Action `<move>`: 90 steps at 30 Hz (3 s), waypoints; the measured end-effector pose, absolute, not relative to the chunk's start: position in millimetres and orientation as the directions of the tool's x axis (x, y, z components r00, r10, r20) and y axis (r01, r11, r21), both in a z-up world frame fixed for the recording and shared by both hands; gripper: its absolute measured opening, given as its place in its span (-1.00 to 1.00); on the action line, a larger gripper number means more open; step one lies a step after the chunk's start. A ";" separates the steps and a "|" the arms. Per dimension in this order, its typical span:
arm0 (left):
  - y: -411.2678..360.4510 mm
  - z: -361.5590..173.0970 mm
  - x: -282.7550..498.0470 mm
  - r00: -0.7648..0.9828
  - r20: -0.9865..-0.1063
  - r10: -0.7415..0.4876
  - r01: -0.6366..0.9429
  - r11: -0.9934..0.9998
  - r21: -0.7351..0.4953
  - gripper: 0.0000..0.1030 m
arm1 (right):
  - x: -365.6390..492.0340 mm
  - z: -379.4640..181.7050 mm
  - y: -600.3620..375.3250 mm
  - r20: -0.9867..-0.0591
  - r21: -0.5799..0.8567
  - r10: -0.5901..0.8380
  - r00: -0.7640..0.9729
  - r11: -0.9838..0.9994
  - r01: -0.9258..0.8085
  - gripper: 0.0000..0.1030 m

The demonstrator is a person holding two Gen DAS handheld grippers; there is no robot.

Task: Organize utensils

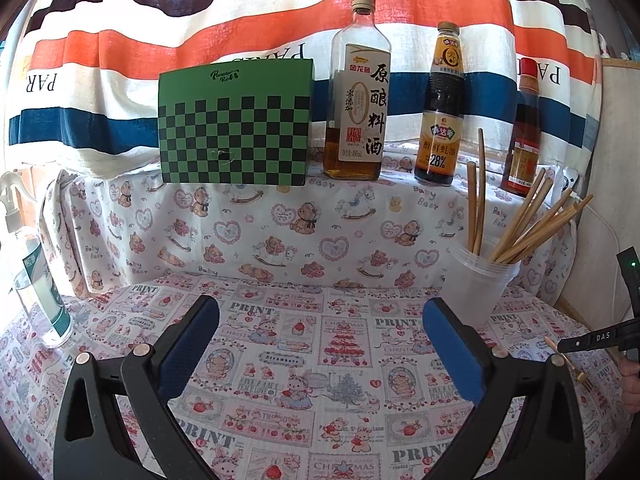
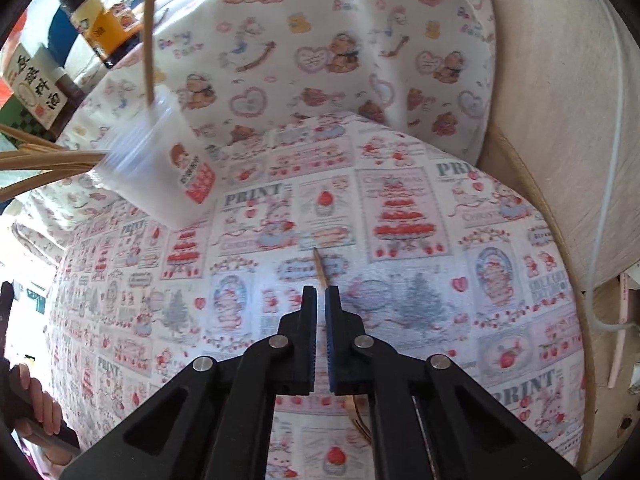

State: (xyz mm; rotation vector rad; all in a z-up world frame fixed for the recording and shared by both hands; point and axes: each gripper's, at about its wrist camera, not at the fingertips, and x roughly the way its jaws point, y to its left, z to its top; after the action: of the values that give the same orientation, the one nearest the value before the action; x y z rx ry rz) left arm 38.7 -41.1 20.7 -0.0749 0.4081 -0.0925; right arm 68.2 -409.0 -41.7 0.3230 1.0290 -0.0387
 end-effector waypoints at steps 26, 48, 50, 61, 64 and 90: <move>-33.2 17.5 45.0 0.918 -0.393 -0.057 0.035 0.997 -0.063 0.96 | 80.3 -28.7 -388.9 -0.779 0.030 -0.095 0.620 0.982 0.188 -0.96; -16.0 14.1 55.8 0.902 -0.430 -0.046 -0.002 0.994 -0.110 0.96 | 93.2 157.3 -281.4 -0.333 0.049 -0.016 0.943 0.998 0.034 -0.96; -14.7 13.3 57.5 0.898 -0.437 -0.048 -0.002 0.994 -0.112 0.96 | 110.2 154.9 -271.9 -0.286 0.016 -0.026 0.958 0.999 0.031 -0.97; -15.8 10.9 64.4 0.883 -0.466 -0.056 0.005 0.994 -0.109 0.96 | 138.9 104.8 -293.0 -0.318 0.137 0.065 0.946 0.990 -0.022 -0.96; -15.8 14.6 59.3 0.896 -0.440 -0.060 0.011 0.994 -0.112 0.96 | 122.7 99.8 -292.8 -0.321 0.123 0.077 0.944 0.992 -0.039 -0.95; -49.5 8.6 9.4 0.962 -0.252 -0.102 0.111 0.994 0.022 0.99 | -1.9 24.9 -275.4 -0.225 0.010 -0.055 0.973 0.998 0.058 0.86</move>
State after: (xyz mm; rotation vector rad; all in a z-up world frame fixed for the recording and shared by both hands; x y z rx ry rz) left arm 9.4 -49.5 8.6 0.0359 0.2536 -0.1075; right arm -1.9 -275.4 24.9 0.0163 0.2271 -0.0570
